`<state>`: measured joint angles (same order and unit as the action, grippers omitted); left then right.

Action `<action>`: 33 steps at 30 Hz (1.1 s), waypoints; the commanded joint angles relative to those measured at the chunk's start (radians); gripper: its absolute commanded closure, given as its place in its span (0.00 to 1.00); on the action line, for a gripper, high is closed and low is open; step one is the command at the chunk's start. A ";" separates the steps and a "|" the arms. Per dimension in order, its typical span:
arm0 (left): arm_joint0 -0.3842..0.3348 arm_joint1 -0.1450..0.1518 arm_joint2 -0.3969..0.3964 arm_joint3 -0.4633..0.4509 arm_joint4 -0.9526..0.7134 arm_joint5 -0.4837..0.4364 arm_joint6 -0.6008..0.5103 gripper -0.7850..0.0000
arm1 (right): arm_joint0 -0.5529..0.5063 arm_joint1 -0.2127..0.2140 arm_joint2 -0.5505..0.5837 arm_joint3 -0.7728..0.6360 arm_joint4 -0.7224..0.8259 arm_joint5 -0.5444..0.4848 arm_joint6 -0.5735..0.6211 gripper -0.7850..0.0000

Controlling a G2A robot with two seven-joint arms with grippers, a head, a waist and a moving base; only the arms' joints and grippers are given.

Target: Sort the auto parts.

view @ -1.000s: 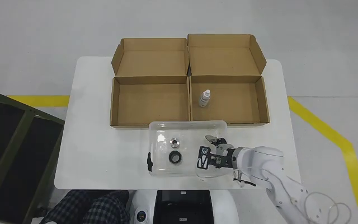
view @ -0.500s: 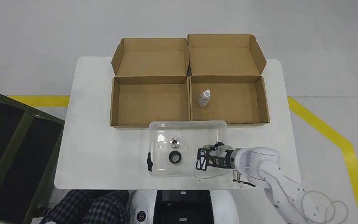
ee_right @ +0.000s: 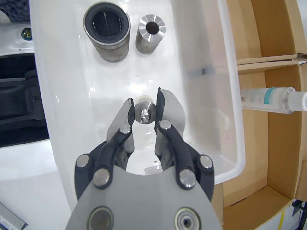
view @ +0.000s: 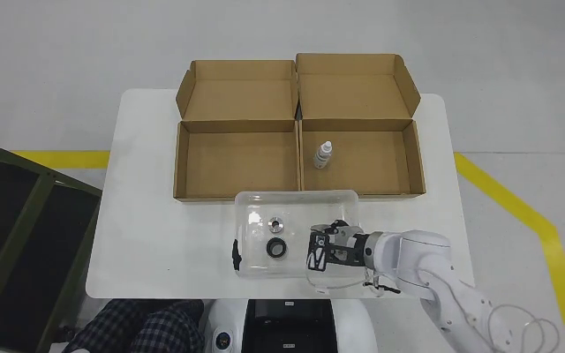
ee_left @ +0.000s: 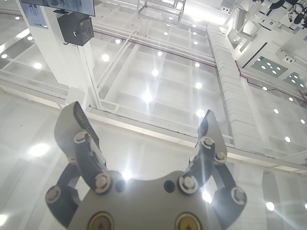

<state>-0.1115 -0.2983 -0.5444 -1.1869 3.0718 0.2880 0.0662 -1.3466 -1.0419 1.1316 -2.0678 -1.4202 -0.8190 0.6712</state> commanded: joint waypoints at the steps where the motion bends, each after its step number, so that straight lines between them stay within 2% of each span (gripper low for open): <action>1: 0.000 0.000 0.000 0.000 0.000 0.000 0.000 0.00 | 0.004 0.000 0.002 0.001 0.010 0.008 -0.028 1.00; 11: 0.000 0.000 0.000 0.000 0.000 0.000 0.000 0.00 | 0.023 -0.002 0.017 0.015 0.126 0.003 -0.217 1.00; 16: 0.000 0.000 0.000 0.000 0.000 0.000 0.000 0.00 | 0.028 -0.004 0.034 0.031 0.215 0.042 -0.275 1.00; 23: 0.000 0.000 0.000 0.000 0.000 0.000 0.000 0.00 | 0.054 -0.009 0.053 0.084 0.422 0.049 -0.345 1.00; 28: 0.000 0.000 0.000 0.000 0.000 0.000 0.000 0.00 | 0.089 -0.008 0.081 0.163 0.616 0.009 -0.388 1.00; 33: 0.000 0.000 0.000 0.000 0.000 0.000 0.000 0.00 | 0.105 -0.002 0.123 0.209 0.740 -0.033 -0.387 1.00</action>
<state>-0.1115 -0.2983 -0.5444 -1.1869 3.0718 0.2880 0.0662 -1.2420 -1.0447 1.2466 -1.8648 -0.7048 -0.8474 0.2841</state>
